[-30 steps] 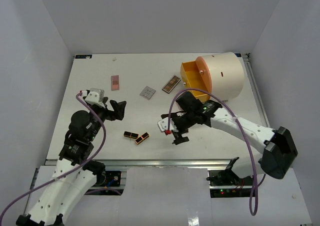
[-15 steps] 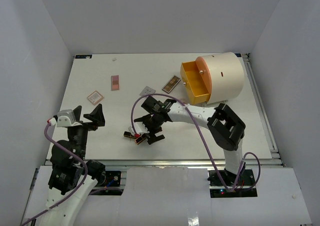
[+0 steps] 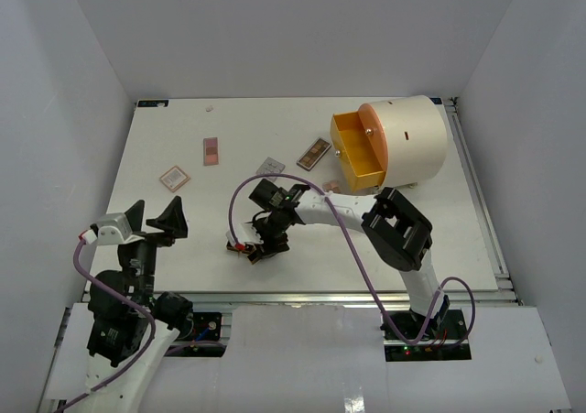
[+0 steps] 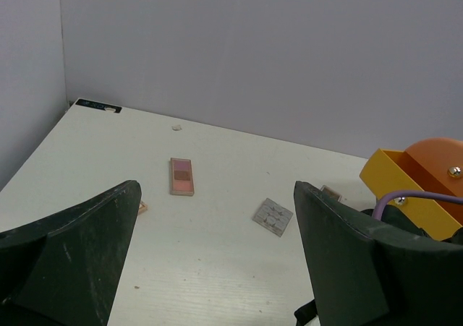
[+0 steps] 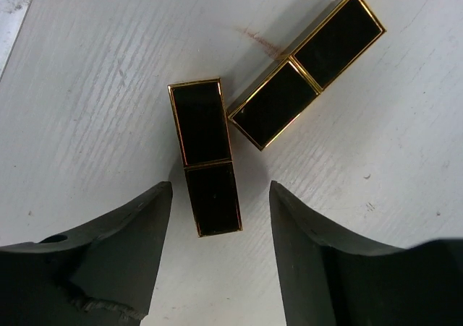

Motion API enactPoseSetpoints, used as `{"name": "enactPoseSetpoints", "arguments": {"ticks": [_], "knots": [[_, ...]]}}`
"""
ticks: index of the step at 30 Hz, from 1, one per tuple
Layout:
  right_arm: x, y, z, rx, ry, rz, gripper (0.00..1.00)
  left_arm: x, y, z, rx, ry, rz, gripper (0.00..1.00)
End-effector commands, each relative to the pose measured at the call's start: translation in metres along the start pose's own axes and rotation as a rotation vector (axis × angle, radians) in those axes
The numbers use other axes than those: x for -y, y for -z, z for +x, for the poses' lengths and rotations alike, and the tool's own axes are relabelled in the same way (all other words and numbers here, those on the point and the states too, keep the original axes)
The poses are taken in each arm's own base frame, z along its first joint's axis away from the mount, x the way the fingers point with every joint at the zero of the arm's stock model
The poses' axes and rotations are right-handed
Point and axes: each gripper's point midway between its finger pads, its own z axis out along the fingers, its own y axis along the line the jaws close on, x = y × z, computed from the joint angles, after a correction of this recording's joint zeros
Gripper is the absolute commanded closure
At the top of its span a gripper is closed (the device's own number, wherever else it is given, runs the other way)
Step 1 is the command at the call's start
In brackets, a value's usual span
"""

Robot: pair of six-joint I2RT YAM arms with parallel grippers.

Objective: Organize the makeup

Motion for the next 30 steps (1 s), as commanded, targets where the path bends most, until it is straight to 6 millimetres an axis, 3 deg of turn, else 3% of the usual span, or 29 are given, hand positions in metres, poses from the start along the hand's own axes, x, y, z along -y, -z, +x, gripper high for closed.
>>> {"name": "enactPoseSetpoints", "arguments": {"ticks": [1, 3, 6, 8, 13, 14, 15, 18, 23, 26, 30], "knots": [[-0.002, 0.000, -0.003, 0.010, -0.010, 0.008, 0.49, 0.010, -0.008, 0.017, -0.073, -0.021, 0.039, 0.02], [-0.007, -0.001, 0.000, 0.002, -0.025, 0.001, 0.66, 0.016, -0.012, 0.024, -0.108, -0.027, 0.063, 0.02], [-0.012, 0.005, 0.003, -0.015, -0.034, 0.002, 0.78, 0.021, -0.016, 0.032, -0.138, -0.034, 0.085, 0.02], [-0.017, 0.018, -0.001, -0.012, -0.023, 0.007, 0.82, 0.024, -0.017, 0.035, -0.150, -0.034, 0.100, 0.02], [-0.028, 0.076, -0.030, 0.049, 0.033, 0.085, 0.86, 0.036, -0.022, 0.050, -0.217, -0.032, 0.149, 0.02], [-0.027, 0.085, -0.028, 0.048, 0.013, 0.107, 0.86, 0.039, -0.023, 0.053, -0.231, -0.030, 0.160, 0.02], [-0.025, 0.097, -0.030, 0.056, 0.005, 0.138, 0.86, 0.041, -0.024, 0.057, -0.249, -0.030, 0.171, 0.02], [-0.002, 0.159, -0.035, 0.106, -0.077, 0.311, 0.87, 0.055, -0.031, 0.083, -0.363, -0.030, 0.219, 0.02], [0.045, 0.268, 0.022, 0.137, -0.416, 0.682, 0.88, 0.078, -0.036, 0.116, -0.524, 0.002, 0.310, 0.02], [0.048, 0.311, 0.054, 0.116, -0.575, 0.897, 0.84, 0.087, -0.037, 0.130, -0.595, 0.032, 0.337, 0.02], [0.048, 0.351, 0.096, 0.044, -0.724, 1.182, 0.85, 0.097, -0.035, 0.149, -0.699, 0.097, 0.347, 0.03]]}}
